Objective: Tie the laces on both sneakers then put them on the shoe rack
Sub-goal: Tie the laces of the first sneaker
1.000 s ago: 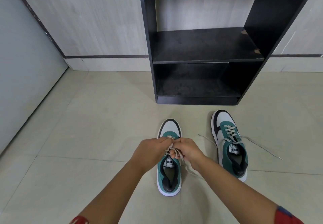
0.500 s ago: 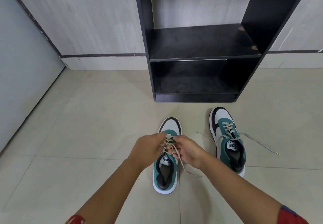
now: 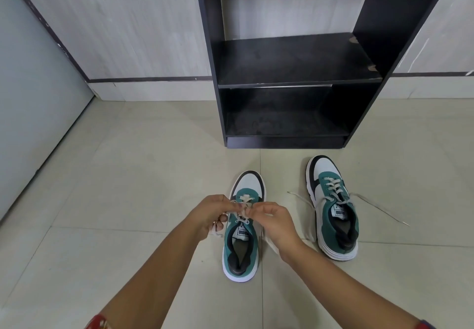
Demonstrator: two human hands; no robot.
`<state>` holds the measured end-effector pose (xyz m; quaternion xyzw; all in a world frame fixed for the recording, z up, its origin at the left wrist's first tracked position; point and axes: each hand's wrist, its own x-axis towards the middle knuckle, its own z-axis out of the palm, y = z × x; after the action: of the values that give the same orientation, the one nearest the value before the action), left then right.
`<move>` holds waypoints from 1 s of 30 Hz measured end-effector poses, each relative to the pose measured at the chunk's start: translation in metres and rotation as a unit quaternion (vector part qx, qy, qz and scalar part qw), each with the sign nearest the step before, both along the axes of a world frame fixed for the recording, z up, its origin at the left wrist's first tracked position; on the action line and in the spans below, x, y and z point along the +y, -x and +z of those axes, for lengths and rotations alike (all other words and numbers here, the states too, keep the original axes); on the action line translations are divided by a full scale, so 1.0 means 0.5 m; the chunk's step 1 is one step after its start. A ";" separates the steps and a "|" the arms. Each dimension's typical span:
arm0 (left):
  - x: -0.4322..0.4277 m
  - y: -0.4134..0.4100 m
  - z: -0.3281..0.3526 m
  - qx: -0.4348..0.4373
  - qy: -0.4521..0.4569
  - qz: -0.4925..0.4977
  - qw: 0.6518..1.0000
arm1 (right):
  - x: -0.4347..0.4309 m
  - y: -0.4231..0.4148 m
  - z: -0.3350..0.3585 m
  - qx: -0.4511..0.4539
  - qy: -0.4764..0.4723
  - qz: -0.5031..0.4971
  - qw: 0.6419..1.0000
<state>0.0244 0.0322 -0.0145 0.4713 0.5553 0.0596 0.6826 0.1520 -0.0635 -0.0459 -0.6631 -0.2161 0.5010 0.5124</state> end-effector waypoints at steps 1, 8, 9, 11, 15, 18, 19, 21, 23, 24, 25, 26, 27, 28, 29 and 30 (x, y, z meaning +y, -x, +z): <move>-0.001 0.002 0.002 0.002 -0.001 0.003 1.000 | -0.002 -0.002 0.004 0.017 0.005 -0.002 1.000; -0.005 0.043 -0.007 -0.002 -0.057 0.078 0.995 | -0.035 -0.031 0.008 0.084 0.073 0.000 0.994; -0.008 0.049 -0.013 0.007 -0.073 0.097 0.993 | -0.043 -0.034 0.004 0.107 0.083 -0.014 0.991; -0.011 0.063 -0.026 0.034 -0.108 0.132 0.985 | -0.057 -0.039 -0.007 0.163 0.097 -0.053 0.980; -0.020 0.076 -0.053 -0.012 -0.007 0.174 0.985 | -0.068 -0.039 -0.014 0.259 0.054 -0.075 0.961; -0.029 0.065 -0.064 -0.158 0.137 0.239 0.948 | -0.055 -0.031 -0.011 0.381 -0.014 -0.078 0.921; -0.029 0.061 -0.065 -0.175 0.148 0.244 0.942 | -0.051 -0.029 -0.011 0.415 -0.030 -0.085 0.905; -0.024 0.056 -0.064 -0.157 0.122 0.247 0.948 | -0.043 -0.033 -0.012 0.422 -0.025 -0.099 0.901; -0.018 0.056 -0.066 -0.114 0.073 0.241 0.961 | -0.037 -0.036 -0.020 0.381 0.006 -0.107 0.919; -0.016 0.057 -0.070 -0.094 0.051 0.235 0.966 | -0.037 -0.036 -0.022 0.363 0.017 -0.109 0.925; -0.015 0.058 -0.076 -0.074 0.030 0.228 0.970 | -0.037 -0.035 -0.024 0.351 0.025 -0.112 0.929; -0.014 0.059 -0.082 -0.059 0.012 0.221 0.974 | -0.038 -0.035 -0.025 0.343 0.031 -0.116 0.932; -0.015 0.059 -0.088 -0.048 -0.002 0.215 0.975 | -0.038 -0.036 -0.025 0.337 0.037 -0.121 0.933; -0.016 0.060 -0.092 -0.040 -0.010 0.212 0.977 | -0.039 -0.037 -0.025 0.330 0.043 -0.125 0.935; -0.017 0.061 -0.094 -0.032 -0.016 0.208 0.977 | -0.040 -0.038 -0.026 0.322 0.046 -0.126 0.937; -0.017 0.061 -0.095 -0.026 -0.019 0.204 0.978 | -0.041 -0.041 -0.026 0.314 0.047 -0.125 0.940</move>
<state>-0.0061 0.0236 -0.0617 0.3592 0.6206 0.2201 0.6613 0.1723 -0.0840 -0.0591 -0.5167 0.0638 0.6255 0.5811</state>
